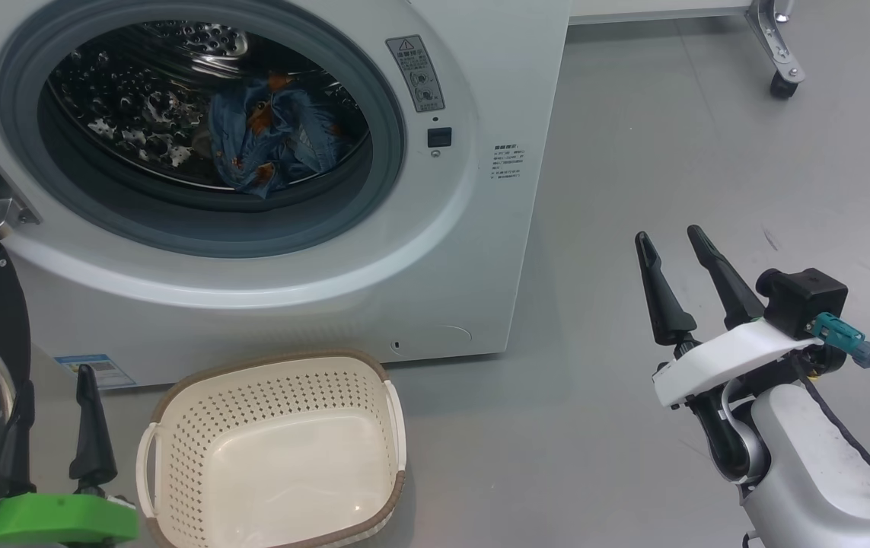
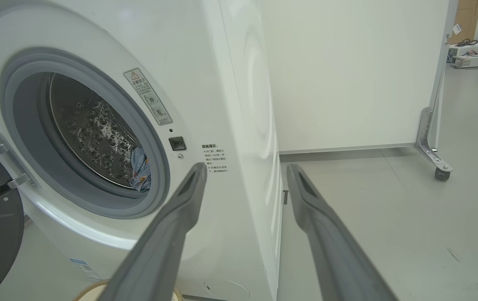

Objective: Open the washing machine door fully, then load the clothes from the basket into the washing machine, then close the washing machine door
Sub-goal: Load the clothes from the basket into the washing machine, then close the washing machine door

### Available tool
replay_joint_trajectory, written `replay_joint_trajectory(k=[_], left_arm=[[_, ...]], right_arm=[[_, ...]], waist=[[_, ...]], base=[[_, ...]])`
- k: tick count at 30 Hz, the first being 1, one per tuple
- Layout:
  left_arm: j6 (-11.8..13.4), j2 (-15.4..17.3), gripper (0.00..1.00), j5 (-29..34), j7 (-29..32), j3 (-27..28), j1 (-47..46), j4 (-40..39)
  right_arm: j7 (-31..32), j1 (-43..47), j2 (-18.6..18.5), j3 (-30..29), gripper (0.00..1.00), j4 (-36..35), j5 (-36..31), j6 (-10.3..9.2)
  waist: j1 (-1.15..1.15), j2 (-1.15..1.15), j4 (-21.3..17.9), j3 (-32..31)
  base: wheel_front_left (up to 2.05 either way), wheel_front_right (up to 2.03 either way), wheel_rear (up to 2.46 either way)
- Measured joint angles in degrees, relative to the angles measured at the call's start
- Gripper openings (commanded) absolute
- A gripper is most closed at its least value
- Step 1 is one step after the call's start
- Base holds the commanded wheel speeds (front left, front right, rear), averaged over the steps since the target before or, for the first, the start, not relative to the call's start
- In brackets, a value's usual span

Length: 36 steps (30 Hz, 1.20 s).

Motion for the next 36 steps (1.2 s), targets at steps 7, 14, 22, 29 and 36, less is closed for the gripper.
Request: replay_joint_trajectory(k=[7, 14, 22, 29, 36], left_arm=[[0.2, 0.0, 1.0, 0.3, 0.0, 0.0, 0.0, -0.7], [0.3, 0.0, 1.0, 0.3, 0.0, 0.0, 0.1, -1.1], [0.5, 0.0, 1.0, 0.3, 0.0, 0.1, 0.2, -1.3], [0.4, -0.1, 1.0, 0.3, 0.0, 0.0, 0.3, -1.8], [0.3, -0.1, 1.0, 0.3, 0.0, 0.0, 1.1, -1.8]], right_arm=[[0.0, 0.0, 0.0, 0.1, 1.0, 0.0, 0.3, 0.0], [0.0, 0.0, -0.1, 0.1, 1.0, 0.0, 0.4, 0.0], [0.0, 0.0, -0.3, 0.1, 1.0, 0.1, 0.4, 0.0], [0.0, 0.0, -0.4, 0.2, 1.0, 0.1, 0.4, 0.0], [0.0, 0.0, -0.5, 0.5, 1.0, 0.2, 0.5, 0.0]], waist=[[0.0, 0.0, 0.0, 0.0], [0.0, 0.0, 0.0, -0.1], [0.0, 0.0, 0.0, -0.3], [0.0, 0.0, 0.1, -0.4], [0.0, 0.0, 0.2, -0.7]], base=[[0.0, 0.0, 0.0], [0.0, 0.0, 0.0], [-0.03, 0.03, 0.0], [-0.31, 0.31, 0.0], [-0.61, 0.61, 0.0]])
